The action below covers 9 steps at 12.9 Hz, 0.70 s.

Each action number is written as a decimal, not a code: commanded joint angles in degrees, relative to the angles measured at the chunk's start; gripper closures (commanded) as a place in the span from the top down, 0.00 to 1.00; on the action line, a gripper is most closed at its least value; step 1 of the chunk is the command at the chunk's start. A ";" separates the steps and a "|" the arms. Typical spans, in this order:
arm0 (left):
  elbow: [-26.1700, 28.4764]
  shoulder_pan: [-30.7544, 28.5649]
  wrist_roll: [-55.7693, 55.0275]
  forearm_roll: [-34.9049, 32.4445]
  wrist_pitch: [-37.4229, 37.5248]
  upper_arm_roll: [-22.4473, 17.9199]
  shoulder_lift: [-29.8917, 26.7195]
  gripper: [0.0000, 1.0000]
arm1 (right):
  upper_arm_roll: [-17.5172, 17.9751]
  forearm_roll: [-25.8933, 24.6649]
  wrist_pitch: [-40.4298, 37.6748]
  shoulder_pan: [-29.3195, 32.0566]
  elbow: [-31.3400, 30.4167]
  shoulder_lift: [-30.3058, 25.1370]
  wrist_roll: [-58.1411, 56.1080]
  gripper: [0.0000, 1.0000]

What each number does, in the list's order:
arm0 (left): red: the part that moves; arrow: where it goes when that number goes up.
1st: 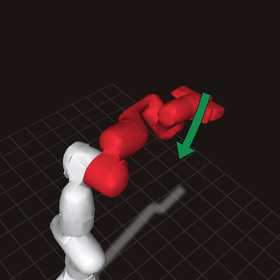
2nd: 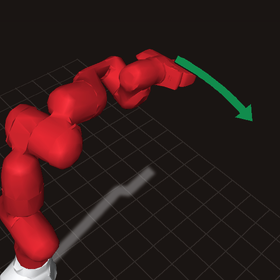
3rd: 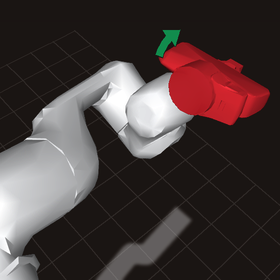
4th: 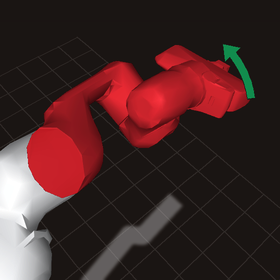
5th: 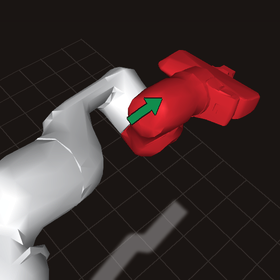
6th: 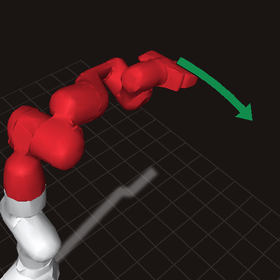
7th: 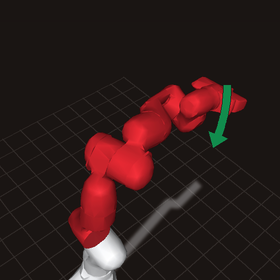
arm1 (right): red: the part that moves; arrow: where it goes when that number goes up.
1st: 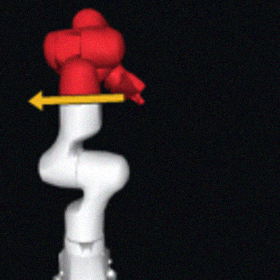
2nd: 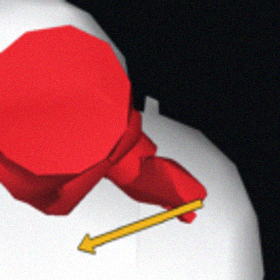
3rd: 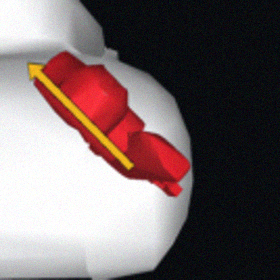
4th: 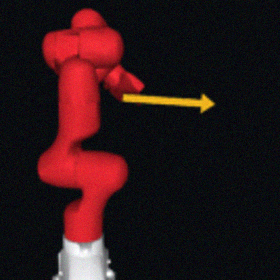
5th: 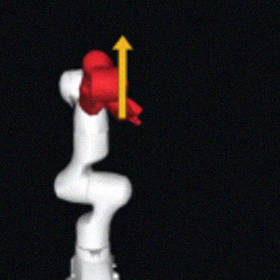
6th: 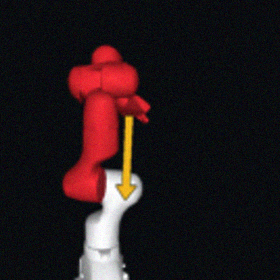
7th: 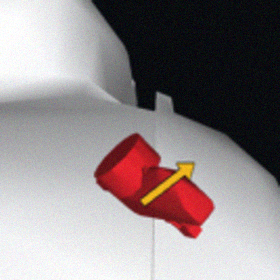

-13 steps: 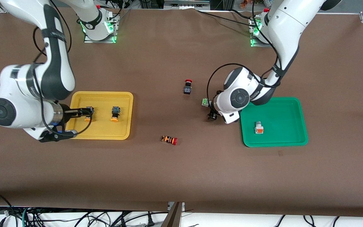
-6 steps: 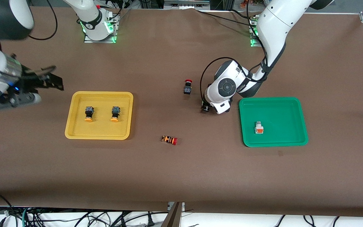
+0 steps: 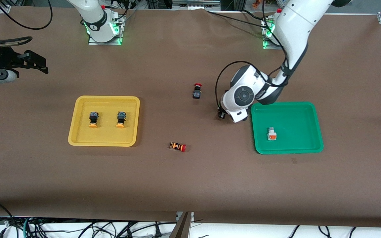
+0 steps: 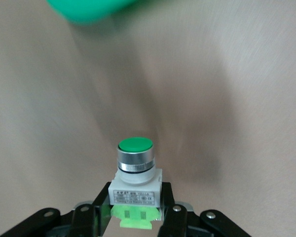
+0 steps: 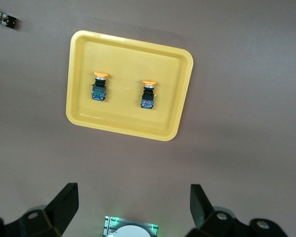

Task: Place green and yellow buttons in trays
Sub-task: 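Carry the green button into the green tray and release it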

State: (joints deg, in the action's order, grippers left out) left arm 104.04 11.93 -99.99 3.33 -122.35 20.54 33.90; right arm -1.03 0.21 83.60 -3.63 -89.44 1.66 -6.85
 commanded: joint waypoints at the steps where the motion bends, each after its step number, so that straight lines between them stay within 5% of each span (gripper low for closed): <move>1: -3.48 -5.85 13.19 -1.04 12.88 0.03 -3.22 0.00 | 1.03 -0.30 -1.16 0.64 1.72 1.32 0.52 1.00; 6: -3.23 -16.92 35.43 -13.24 13.37 -0.67 -2.00 0.00 | 0.94 -0.30 -1.95 0.73 2.77 2.29 0.87 1.00; 9: -2.62 -20.97 47.57 -13.70 11.08 -0.85 0.55 0.00 | 0.94 -0.48 -1.95 0.73 2.96 2.29 0.87 1.00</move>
State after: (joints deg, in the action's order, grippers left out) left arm 100.84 -7.33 -58.66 -9.03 -110.12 19.13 33.49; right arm -0.82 0.21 83.24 -3.58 -88.34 3.29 -6.73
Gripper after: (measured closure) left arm 0.573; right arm 0.000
